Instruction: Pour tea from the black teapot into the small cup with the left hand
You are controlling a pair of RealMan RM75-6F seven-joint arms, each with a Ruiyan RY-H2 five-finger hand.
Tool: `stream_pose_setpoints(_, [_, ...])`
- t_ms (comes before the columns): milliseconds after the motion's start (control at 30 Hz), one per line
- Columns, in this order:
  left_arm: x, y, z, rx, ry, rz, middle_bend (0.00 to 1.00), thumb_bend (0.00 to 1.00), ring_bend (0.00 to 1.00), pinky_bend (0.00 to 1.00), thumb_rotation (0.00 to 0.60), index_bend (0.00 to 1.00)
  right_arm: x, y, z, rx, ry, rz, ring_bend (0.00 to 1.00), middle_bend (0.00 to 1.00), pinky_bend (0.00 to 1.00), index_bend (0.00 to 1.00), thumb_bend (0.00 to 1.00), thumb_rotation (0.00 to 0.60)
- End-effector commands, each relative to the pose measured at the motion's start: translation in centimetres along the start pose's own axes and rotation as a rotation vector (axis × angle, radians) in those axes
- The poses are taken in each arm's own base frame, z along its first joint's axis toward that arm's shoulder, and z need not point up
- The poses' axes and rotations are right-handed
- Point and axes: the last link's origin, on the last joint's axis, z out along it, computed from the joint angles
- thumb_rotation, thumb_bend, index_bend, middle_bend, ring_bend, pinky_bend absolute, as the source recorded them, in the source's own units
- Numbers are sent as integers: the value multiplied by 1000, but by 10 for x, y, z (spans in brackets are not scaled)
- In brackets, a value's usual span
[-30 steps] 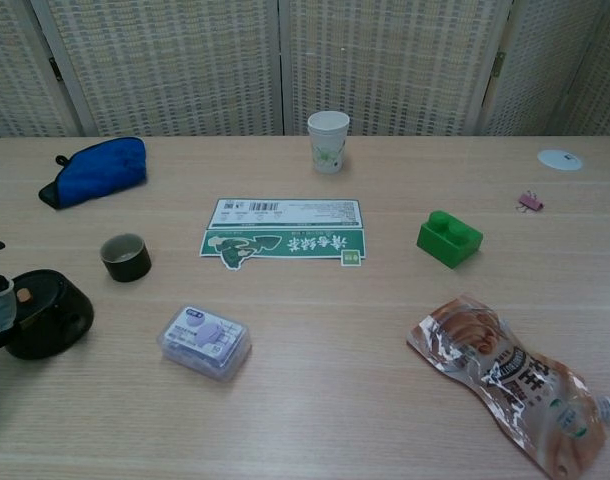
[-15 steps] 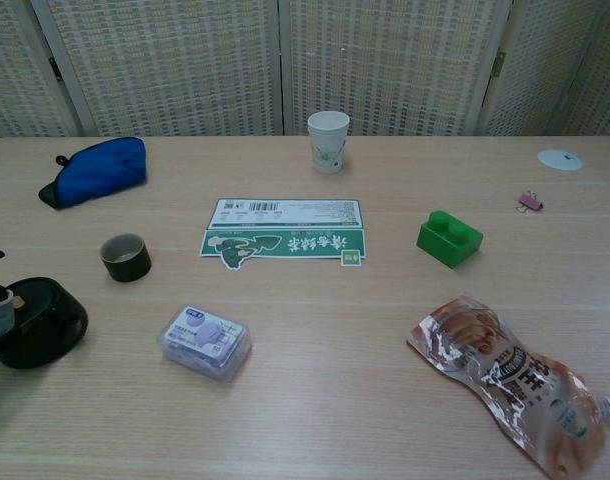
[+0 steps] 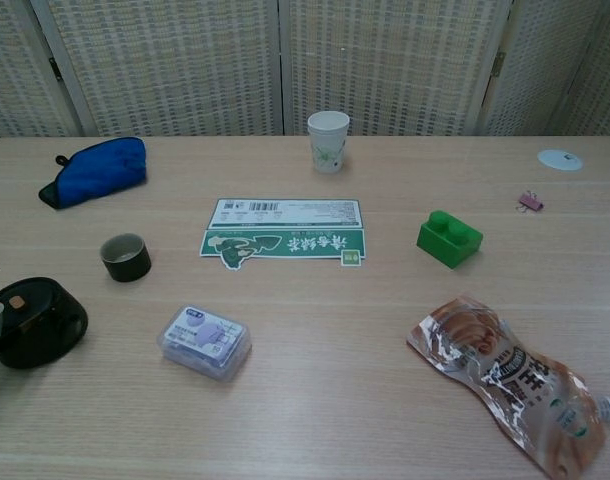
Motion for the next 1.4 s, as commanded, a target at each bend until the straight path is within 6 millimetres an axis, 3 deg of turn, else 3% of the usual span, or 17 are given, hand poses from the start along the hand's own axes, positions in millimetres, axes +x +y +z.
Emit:
stream_pose_setpoints(33, [-1, 1, -1, 0, -5, -4, 551, 147, 437, 14, 505, 499, 0, 0, 0, -2, 0, 1, 276, 345, 255, 380, 167, 600])
stream_pose_setpoints(600, [-10, 6, -2, -7, -44, -47, 607, 147, 481, 0, 503, 542, -1, 2, -1, -11, -2, 4, 276, 345, 255, 380, 167, 600])
stream_pose_setpoints(1000, [-8, 6, 3, -12, -50, -61, 851, 147, 685, 0, 495, 736, 0, 4, 0, -19, 8, 6, 277, 345, 255, 380, 167, 600])
stream_pose_setpoints(1133, [-4, 7, 6, -15, -33, -70, 935, 147, 759, 0, 405, 803, 0, 5, 0, -24, 11, 7, 276, 345, 255, 380, 167, 600])
stream_pose_setpoints(1400, [8, 8, 14, -19, -6, -108, 1000, 146, 842, 0, 327, 897, 0, 6, 0, -28, 13, 8, 276, 345, 255, 380, 167, 600])
